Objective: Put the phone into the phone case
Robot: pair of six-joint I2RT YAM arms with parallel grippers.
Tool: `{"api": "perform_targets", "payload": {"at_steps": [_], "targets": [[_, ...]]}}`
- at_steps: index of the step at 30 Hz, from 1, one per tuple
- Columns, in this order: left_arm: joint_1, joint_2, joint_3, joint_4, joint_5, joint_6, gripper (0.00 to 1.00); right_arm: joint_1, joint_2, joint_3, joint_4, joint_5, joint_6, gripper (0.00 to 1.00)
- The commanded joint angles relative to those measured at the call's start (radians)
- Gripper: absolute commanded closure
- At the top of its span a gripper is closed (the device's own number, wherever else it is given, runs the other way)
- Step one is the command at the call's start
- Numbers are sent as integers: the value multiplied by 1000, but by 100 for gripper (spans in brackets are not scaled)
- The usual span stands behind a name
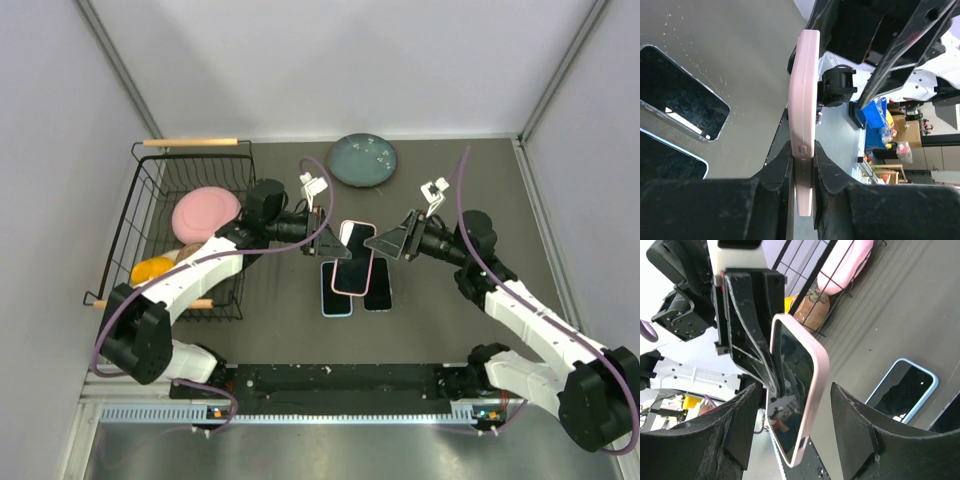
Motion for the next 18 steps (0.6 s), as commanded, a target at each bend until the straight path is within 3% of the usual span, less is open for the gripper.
{"api": "perform_targets", "payload": {"at_steps": [1,7,11,13,18], "targets": [[-1,-72,-12,161,-3,-90,100,15,-36,-73,152,-40,60,41],[-1,-75,-54,337,16,-188,100,18,-39,-146,294,-71,160,42],[-1,-54,-81,466,37,-259,100,19,-47,-170,304,-69,163,44],[-1,-43,-92,526,45,-297,100,19,-45,-182,333,-72,174,53],[-1,-46,-114,520,-3,-291,100,18,-21,-184,419,-77,238,89]]}}
